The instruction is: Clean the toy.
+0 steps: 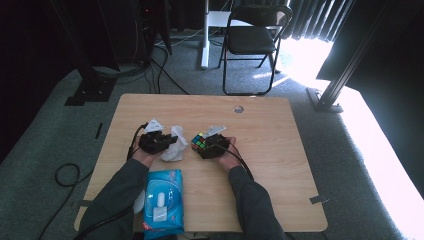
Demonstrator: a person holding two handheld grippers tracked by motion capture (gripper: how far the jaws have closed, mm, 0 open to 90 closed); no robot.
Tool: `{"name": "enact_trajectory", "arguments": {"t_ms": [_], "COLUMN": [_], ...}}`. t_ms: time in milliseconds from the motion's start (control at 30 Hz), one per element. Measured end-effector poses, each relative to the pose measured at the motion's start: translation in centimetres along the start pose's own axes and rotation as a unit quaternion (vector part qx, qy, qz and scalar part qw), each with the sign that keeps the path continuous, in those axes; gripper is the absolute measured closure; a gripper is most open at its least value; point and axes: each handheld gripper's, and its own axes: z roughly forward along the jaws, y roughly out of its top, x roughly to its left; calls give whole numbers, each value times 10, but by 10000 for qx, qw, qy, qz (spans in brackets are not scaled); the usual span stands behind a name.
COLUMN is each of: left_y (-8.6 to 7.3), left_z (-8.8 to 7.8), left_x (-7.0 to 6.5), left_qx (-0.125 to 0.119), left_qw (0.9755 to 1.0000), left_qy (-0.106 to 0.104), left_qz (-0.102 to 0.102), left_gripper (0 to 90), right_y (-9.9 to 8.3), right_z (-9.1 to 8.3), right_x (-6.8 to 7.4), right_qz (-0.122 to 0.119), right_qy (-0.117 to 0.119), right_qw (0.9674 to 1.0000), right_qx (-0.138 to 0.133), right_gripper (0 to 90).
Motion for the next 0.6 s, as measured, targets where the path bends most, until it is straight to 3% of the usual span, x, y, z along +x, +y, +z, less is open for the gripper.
{"name": "enact_trajectory", "arguments": {"t_ms": [133,367,600], "left_y": [2,7,14], "left_z": [0,-2,-1], "left_x": [0,-2,-6], "left_qx": [5,-54,-94], "left_qw": [10000,10000,9999], "left_qy": [-3,-14,-20], "left_qz": [30,74,131], "left_gripper": [811,845,862], "right_y": [0,-1,2], "right_z": [-3,-9,-13], "right_x": [4,5,12], "right_qz": [-130,-44,-118], "right_qy": [-82,-70,100], "right_qw": [9999,9998,9996], "right_qx": [-24,-171,-221], "right_gripper": [340,340,341]}}
